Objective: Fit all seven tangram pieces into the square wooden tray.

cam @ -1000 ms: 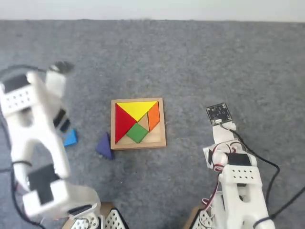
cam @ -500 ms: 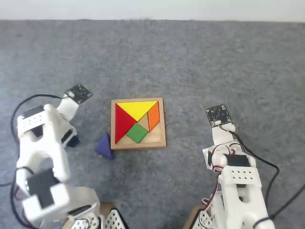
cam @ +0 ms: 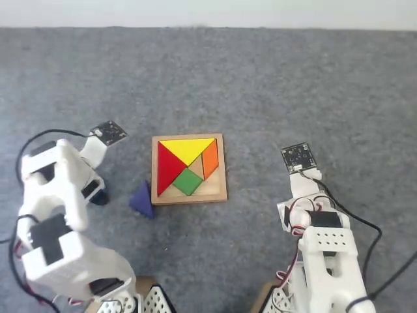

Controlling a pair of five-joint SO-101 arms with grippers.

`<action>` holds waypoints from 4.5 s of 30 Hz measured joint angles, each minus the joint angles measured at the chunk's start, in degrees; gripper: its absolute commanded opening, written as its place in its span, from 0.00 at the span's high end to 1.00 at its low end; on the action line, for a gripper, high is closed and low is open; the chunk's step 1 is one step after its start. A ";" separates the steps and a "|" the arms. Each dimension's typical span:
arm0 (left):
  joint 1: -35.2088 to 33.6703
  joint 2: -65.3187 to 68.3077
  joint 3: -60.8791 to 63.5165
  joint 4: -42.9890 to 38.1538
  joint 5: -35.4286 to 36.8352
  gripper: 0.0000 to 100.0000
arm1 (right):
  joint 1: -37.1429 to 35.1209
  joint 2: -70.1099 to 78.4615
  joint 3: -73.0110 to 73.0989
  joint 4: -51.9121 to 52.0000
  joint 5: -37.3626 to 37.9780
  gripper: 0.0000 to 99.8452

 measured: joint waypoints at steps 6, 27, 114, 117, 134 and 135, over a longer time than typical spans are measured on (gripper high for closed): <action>0.09 -3.52 4.13 0.00 0.00 0.94 | 0.00 0.00 0.00 0.00 0.00 0.94; 1.76 -13.10 5.89 -0.70 27.87 0.75 | 0.00 0.00 0.00 0.00 0.00 0.94; -0.09 -18.55 18.55 -7.82 10.11 0.83 | 0.00 0.00 0.00 0.00 0.00 0.94; -0.44 -13.01 13.80 -7.74 10.20 0.83 | 0.00 0.00 0.00 0.00 0.00 0.94; -0.70 -5.36 6.15 -3.25 8.62 0.99 | 0.00 0.00 0.00 0.00 0.00 0.94; -0.70 -5.27 6.07 -2.81 8.35 0.99 | 0.00 0.00 0.00 0.00 0.00 0.94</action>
